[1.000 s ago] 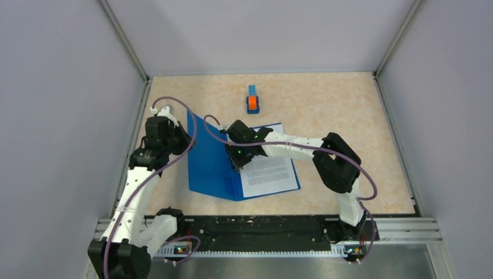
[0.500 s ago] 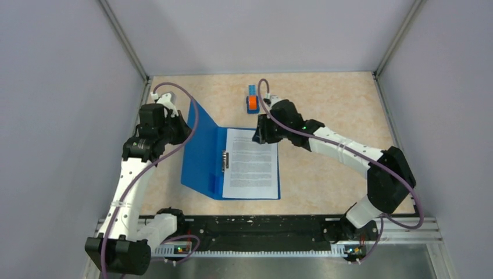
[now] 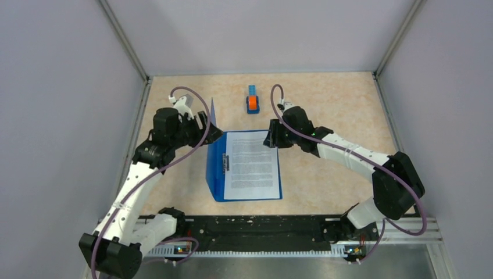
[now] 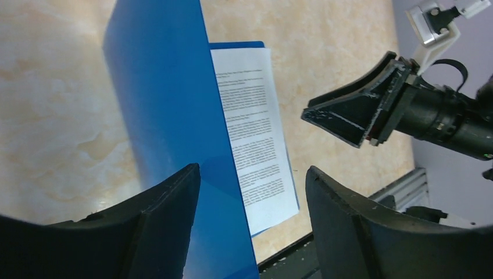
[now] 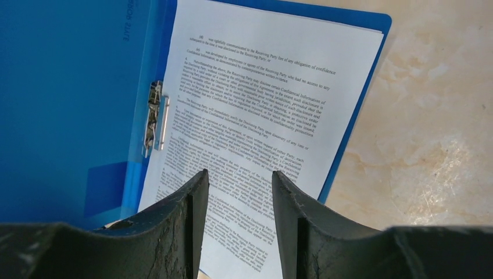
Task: Put the files into the folder
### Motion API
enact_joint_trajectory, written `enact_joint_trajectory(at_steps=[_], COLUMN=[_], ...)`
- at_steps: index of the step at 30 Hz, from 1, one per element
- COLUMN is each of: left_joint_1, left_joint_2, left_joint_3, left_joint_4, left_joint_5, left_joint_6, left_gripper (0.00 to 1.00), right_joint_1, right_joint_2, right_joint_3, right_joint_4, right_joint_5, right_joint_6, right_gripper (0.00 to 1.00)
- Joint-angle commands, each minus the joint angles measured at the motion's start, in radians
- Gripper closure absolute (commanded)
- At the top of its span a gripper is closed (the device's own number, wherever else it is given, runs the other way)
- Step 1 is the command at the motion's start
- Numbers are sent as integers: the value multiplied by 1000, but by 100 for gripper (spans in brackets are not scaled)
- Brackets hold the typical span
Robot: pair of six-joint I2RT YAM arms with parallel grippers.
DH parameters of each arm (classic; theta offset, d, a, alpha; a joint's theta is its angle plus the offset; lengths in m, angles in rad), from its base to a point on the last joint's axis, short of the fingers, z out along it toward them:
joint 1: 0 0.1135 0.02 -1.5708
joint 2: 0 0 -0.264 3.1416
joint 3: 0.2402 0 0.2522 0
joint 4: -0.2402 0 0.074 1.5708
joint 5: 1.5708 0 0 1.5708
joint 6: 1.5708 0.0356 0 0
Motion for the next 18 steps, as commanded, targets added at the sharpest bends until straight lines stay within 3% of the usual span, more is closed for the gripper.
enact_joint_trajectory(at_steps=[1,9,16,18], left_joint_1=[-75,-162,-214,-227], left_joint_2=[-11,12,108,151], left_joint_3=[-49,-173,-254,-273], left_joint_4=[182,456,563,591], left_joint_5=[68,168,148,136], left_joint_6=[-94,-206,-218,-220], left_gripper=[27,17,14,7], right_joint_1=[-13,-31,-40,-40], right_joint_2=[-59,-129,-276,-316], right_joint_3=[-8,-16,-39,-44], right_joint_4=[52,4,-55,-64], right_joint_5=[37,135,308,345], right_joint_6=[14,7,11,12], right_gripper=[56,55,50,48])
